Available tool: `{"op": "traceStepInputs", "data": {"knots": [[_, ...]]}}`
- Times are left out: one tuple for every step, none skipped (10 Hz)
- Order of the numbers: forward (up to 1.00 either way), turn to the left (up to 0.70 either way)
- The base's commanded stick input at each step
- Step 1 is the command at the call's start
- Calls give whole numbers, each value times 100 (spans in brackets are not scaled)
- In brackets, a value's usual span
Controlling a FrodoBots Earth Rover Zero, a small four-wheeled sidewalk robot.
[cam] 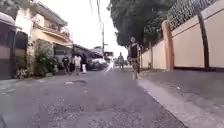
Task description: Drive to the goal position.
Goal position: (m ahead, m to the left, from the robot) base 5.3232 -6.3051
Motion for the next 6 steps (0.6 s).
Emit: {"op": "traceStepInputs", "data": {"knots": [[85,0],[75,0],[70,0],[70,0],[70,3],[70,10]]}}
